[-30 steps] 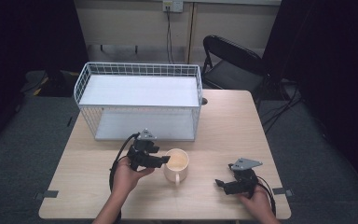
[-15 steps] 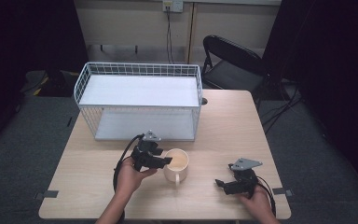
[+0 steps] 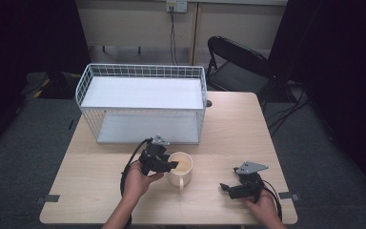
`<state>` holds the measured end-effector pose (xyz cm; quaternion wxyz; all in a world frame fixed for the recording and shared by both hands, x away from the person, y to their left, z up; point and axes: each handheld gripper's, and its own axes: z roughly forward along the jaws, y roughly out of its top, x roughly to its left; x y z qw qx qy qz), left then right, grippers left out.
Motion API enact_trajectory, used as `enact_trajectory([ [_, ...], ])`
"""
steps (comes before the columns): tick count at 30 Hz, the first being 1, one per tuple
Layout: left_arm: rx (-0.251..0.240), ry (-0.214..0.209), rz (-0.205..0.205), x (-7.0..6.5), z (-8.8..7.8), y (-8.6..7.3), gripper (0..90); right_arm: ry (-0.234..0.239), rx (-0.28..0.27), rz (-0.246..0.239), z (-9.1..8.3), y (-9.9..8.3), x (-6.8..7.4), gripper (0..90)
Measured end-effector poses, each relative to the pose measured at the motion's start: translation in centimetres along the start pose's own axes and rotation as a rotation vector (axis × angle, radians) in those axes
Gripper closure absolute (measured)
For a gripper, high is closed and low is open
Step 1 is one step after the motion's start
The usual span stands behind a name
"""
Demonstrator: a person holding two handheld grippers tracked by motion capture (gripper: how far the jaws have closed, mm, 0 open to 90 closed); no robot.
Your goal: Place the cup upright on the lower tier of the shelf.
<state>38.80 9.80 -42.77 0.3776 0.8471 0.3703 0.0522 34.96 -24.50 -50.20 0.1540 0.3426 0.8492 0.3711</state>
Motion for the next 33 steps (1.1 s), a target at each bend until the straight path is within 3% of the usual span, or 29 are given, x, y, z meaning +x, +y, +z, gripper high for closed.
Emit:
enact_trajectory([
  [5, 0.029, 0.018, 0.013, 0.1, 0.3, -0.1, 66.3, 0.001, 0.0, 0.0, 0.0, 0.0, 0.0, 13.7],
  [9, 0.035, 0.018, -0.002, 0.3, 0.7, -0.5, 68.0, 0.002, 0.0, 0.0, 0.0, 0.0, 0.0, 13.7],
  [12, 0.045, 0.027, 0.002, 0.5, 0.8, -0.6, 75.1, 0.002, 0.001, 0.001, 0.0, 0.0, 0.0, 13.7],
  [15, 0.064, 0.039, 0.009, 0.4, 0.8, -0.7, 74.9, 0.003, 0.001, 0.001, 0.0, 0.0, 0.0, 13.6],
  [17, 0.071, 0.059, 0.024, 0.4, 0.8, -0.6, 76.4, 0.002, 0.0, 0.0, 0.0, 0.0, 0.0, 13.6],
  [19, 0.09, 0.108, 0.05, 0.3, 0.7, -0.7, 79.5, 0.003, 0.001, 0.001, 0.0, 0.0, 0.0, 13.6],
  [21, 0.086, 0.086, 0.039, 0.7, 0.5, -0.7, 81.4, 0.002, 0.001, 0.0, 0.0, 0.0, 0.0, 13.6],
  [27, 0.064, 0.086, 0.002, 1.7, -0.1, -1.2, 82.5, 0.002, 0.0, 0.0, 0.0, 0.0, 0.0, 13.6],
  [33, 0.032, 0.127, -0.032, 2.7, -0.9, -1.5, 82.6, 0.003, 0.001, 0.001, 0.0, 0.0, 0.0, 13.6],
])
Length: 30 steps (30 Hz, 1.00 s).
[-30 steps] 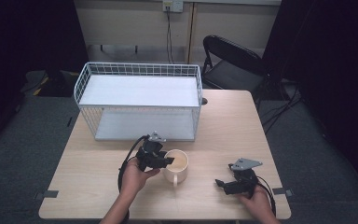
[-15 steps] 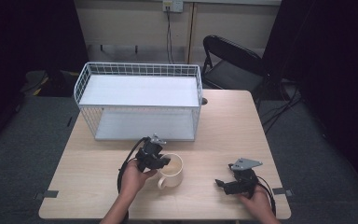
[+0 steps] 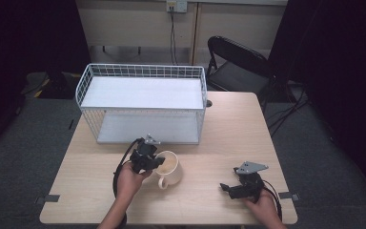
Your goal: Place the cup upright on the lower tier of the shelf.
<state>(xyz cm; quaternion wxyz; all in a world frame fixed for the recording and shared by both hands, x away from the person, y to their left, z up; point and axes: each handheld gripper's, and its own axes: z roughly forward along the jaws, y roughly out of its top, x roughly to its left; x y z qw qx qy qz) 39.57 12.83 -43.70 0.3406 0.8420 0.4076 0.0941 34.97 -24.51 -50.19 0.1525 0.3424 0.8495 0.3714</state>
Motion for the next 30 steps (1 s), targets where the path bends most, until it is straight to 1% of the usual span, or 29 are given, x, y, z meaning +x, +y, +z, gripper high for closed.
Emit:
enact_trajectory([
  [5, -0.04, 0.026, -0.033, 0.7, -0.5, 0.1, 82.6, 0.0, 0.0, 0.0, 0.0, 0.0, 0.0, 13.6],
  [9, -0.06, 0.052, -0.04, 1.1, -0.9, 0.4, 82.7, 0.001, 0.0, 0.0, 0.0, 0.0, 0.0, 13.6],
  [13, -0.078, 0.064, -0.048, 1.4, -1.1, 0.6, 82.6, 0.001, 0.0, 0.0, 0.0, 0.0, 0.0, 13.6],
  [14, -0.086, 0.076, -0.046, 1.4, -1.2, 0.7, 82.6, 0.0, 0.0, -0.001, 0.0, 0.0, 0.0, 13.6],
  [15, -0.091, 0.074, -0.057, 1.5, -1.3, 0.7, 82.7, 0.0, 0.0, -0.001, 0.0, 0.0, 0.0, 13.6],
  [16, -0.091, 0.074, -0.057, 1.5, -1.3, 0.7, 82.7, 0.0, 0.0, 0.0, 0.0, 0.0, 0.0, 13.6],
  [17, -0.09, 0.08, -0.067, 1.8, -1.3, 0.8, 82.6, 0.0, 0.0, 0.0, 0.0, 0.0, 0.0, 13.6],
  [18, -0.088, 0.082, -0.067, 1.8, -1.4, 0.9, 82.7, 0.0, 0.0, 0.0, 0.0, 0.0, 0.0, 13.6],
  [20, -0.092, 0.101, -0.059, 1.9, -1.4, 1.0, 82.7, 0.0, 0.0, -0.001, 0.0, 0.0, 0.0, 13.5],
  [22, -0.101, 0.108, -0.065, 1.9, -1.4, 1.1, 82.7, 0.0, 0.0, 0.0, 0.0, 0.0, 0.0, 13.5],
  [26, -0.113, 0.126, -0.06, 2.1, -1.6, 1.3, 82.7, 0.0, 0.0, 0.0, 0.0, 0.0, 0.0, 13.5],
  [27, -0.113, 0.126, -0.06, 2.1, -1.6, 1.3, 82.7, 0.0, 0.0, 0.0, 0.0, 0.0, 0.0, 13.5],
  [28, -0.123, 0.138, -0.065, 2.1, -1.6, 1.4, 82.7, 0.0, 0.0, 0.0, 0.0, 0.0, 0.0, 13.5],
  [30, -0.129, 0.143, -0.065, 2.2, -1.7, 1.5, 82.8, 0.0, 0.0, 0.0, 0.0, 0.0, 0.0, 13.5],
])
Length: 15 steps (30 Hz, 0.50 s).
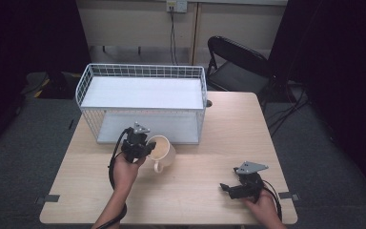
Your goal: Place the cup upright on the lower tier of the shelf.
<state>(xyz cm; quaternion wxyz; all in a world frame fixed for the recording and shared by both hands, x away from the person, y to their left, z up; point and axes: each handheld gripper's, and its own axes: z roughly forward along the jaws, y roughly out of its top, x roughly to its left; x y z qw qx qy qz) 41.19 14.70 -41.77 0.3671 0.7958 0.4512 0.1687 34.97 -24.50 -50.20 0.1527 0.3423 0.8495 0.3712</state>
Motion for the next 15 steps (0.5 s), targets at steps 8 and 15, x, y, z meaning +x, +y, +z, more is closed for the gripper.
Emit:
enact_trajectory([
  [8, -0.047, 0.044, -0.035, 0.67, -0.2, 0.38, 82.7, 0.0, 0.0, 0.0, 0.0, 0.0, 0.0, 13.5],
  [15, -0.084, 0.083, -0.046, 0.94, 0.03, 0.08, 82.7, 0.0, 0.0, 0.0, 0.0, 0.0, 0.0, 13.5],
])
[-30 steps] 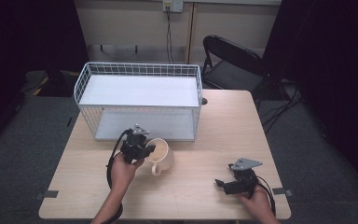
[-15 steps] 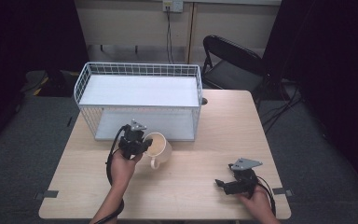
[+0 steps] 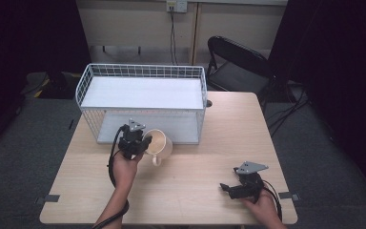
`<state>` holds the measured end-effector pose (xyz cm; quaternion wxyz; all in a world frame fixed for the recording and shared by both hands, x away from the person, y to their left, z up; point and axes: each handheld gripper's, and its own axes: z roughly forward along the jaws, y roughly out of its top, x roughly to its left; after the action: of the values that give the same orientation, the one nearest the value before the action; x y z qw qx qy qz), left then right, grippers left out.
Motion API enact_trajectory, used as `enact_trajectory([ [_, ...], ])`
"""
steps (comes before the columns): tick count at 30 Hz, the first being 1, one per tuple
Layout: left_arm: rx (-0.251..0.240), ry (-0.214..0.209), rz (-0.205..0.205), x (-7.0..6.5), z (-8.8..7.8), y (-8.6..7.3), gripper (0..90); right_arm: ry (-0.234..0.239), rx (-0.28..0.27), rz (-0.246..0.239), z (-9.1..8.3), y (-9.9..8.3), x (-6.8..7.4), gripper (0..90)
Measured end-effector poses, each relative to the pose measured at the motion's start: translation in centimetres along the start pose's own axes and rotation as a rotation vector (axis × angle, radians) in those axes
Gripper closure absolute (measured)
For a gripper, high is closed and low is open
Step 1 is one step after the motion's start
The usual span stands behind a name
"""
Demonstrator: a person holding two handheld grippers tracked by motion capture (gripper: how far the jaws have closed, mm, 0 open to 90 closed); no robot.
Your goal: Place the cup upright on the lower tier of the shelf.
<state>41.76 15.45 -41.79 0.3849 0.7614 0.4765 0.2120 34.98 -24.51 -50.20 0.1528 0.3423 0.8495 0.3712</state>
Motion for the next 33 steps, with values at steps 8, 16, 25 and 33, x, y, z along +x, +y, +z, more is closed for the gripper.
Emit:
enact_trajectory([
  [8, -0.034, 0.039, -0.023, 0.4, 0.1, 0.3, 82.8, 0.0, 0.0, 0.0, 0.0, 0.0, 0.0, 13.5],
  [16, -0.071, 0.075, -0.047, 0.9, 0.4, 0.2, 82.8, 0.0, 0.0, 0.0, 0.0, 0.0, 0.0, 13.5],
  [25, -0.086, 0.111, -0.039, 0.9, 1.0, 0.3, 82.8, 0.0, 0.0, 0.0, 0.0, 0.0, 0.0, 13.5],
  [33, -0.097, 0.137, -0.032, 0.6, 1.5, 0.3, 82.8, 0.0, 0.0, 0.0, 0.0, 0.0, 0.0, 13.4],
])
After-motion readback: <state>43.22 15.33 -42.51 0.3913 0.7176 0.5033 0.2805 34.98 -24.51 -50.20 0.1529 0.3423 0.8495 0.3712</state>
